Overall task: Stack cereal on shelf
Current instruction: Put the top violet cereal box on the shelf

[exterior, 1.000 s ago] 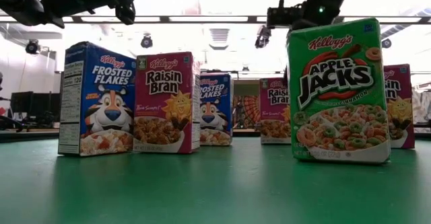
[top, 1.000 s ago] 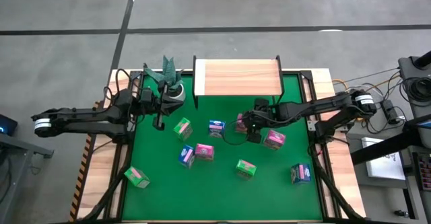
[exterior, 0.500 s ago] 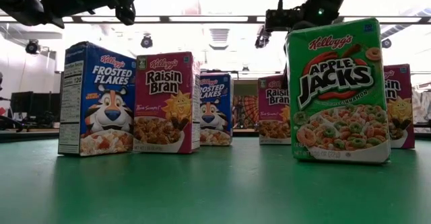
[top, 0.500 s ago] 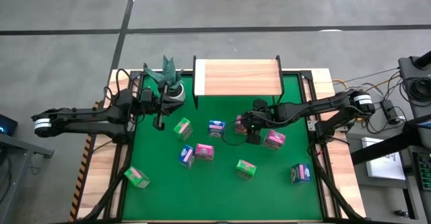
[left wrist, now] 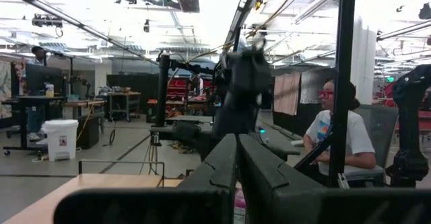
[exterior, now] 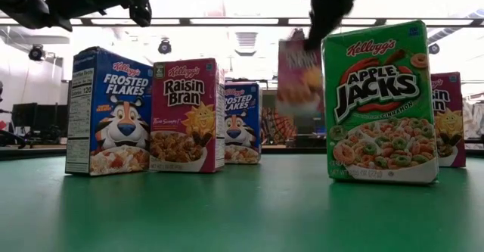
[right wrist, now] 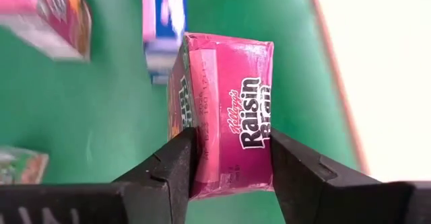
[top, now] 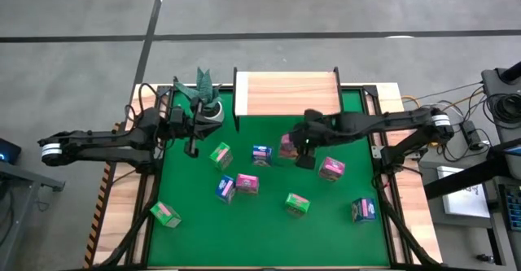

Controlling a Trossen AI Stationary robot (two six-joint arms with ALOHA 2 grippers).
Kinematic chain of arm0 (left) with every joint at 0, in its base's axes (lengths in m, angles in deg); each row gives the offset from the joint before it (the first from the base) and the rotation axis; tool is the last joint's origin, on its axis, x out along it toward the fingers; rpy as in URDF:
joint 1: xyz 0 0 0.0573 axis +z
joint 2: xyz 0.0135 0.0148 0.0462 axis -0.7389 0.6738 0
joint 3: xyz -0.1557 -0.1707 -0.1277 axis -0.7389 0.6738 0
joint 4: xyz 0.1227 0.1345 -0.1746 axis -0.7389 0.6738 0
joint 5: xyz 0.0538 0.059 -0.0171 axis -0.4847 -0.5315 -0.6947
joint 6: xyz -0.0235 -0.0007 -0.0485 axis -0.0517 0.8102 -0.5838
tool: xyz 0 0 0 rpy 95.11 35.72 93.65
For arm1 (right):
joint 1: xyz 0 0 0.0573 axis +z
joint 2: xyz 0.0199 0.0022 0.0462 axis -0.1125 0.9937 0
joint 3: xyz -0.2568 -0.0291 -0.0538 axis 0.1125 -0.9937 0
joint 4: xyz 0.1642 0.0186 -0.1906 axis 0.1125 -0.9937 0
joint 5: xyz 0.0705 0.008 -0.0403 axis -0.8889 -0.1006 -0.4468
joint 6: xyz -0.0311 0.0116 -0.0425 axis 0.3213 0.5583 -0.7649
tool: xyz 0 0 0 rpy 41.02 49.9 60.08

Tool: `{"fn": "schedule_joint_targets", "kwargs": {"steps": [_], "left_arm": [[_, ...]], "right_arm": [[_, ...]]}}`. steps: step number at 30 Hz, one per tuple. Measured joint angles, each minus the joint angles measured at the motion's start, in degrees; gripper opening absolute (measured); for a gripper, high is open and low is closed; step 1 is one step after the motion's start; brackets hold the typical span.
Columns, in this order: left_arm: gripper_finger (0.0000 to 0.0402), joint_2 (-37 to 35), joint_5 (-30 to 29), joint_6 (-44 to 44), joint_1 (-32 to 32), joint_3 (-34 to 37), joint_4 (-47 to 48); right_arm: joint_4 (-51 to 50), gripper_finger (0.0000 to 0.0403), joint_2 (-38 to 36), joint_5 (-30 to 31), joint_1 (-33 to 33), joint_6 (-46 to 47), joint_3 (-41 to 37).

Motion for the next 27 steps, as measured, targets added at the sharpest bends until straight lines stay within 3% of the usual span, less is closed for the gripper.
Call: {"fn": "schedule_joint_targets", "kwargs": {"steps": [9,15,27], "left_arm": [[0.0000,-1.83,-0.02,2.67,0.00,0.00,-2.16],[0.0000,-3.85,-0.02,5.54,0.04,0.00,-2.92],[0.0000,-5.60,-0.02,5.55,0.04,0.00,-1.13]], "right_arm": [[-1.35,0.0157,2.69,-0.98,-8.09,-11.36,15.29],[-1.31,0.0157,8.91,-1.13,-14.91,-21.74,24.99],[-4.39,0.0157,24.46,-13.53,-26.86,-34.70,45.42]]}}
